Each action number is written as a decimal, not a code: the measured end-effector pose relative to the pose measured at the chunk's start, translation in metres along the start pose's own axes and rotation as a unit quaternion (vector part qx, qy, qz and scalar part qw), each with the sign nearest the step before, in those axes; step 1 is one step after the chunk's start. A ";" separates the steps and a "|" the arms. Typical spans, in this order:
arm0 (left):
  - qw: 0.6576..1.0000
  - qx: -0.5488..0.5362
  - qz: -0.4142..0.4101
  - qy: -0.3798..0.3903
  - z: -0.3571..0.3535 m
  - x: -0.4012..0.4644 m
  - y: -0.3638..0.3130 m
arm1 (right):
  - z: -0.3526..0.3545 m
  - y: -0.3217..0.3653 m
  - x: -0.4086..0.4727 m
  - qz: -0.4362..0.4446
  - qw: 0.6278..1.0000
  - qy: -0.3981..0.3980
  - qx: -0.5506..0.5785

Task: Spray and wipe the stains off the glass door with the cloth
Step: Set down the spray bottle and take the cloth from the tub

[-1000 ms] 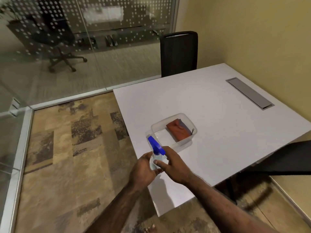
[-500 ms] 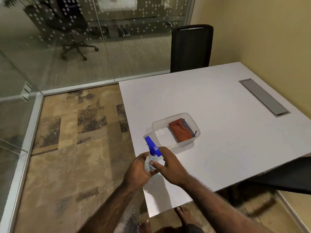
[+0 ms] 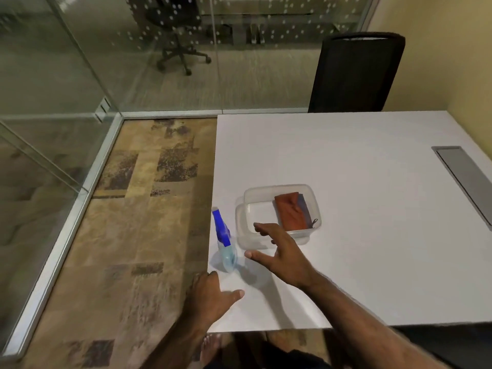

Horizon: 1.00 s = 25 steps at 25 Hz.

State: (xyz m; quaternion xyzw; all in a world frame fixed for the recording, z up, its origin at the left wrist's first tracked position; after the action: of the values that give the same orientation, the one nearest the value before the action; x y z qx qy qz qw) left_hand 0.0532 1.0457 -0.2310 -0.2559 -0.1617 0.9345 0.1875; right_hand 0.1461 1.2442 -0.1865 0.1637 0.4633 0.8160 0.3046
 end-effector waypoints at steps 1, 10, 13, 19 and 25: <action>1.000 0.002 0.000 0.013 -0.004 -0.008 -0.013 | 0.014 -0.007 0.005 0.006 1.000 -0.018 0.004; 0.988 -0.115 -0.096 -0.048 -0.008 -0.008 -0.175 | 0.110 -0.069 0.060 0.015 0.991 -0.126 -0.040; 0.971 -0.146 -0.156 -0.103 -0.005 0.019 -0.218 | 0.125 -0.092 0.068 0.020 0.989 -0.135 -0.053; 0.958 -0.010 -0.266 -0.108 -0.013 0.074 -0.285 | 0.154 -0.115 0.070 0.052 0.960 -0.177 -0.209; 0.944 0.136 -0.291 -0.070 -0.063 0.132 -0.289 | 0.169 -0.142 0.071 0.029 0.951 -0.168 -0.256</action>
State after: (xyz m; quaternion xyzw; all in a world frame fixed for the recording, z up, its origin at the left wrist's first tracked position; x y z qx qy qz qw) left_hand 0.0587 1.3698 -0.2221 -0.1038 -0.1134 0.8679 0.4723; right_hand 0.2343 1.4561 -0.2219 0.2284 0.1756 0.8762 0.3864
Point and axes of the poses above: each hand's wrist, its own x-axis towards the middle knuckle, its own z-axis out of the back of the hand, y = z × x, the point moved 7 cm from there along x, towards the middle knuckle, and after that the axes turned 12 degrees about -y, right-handed, at the moved point
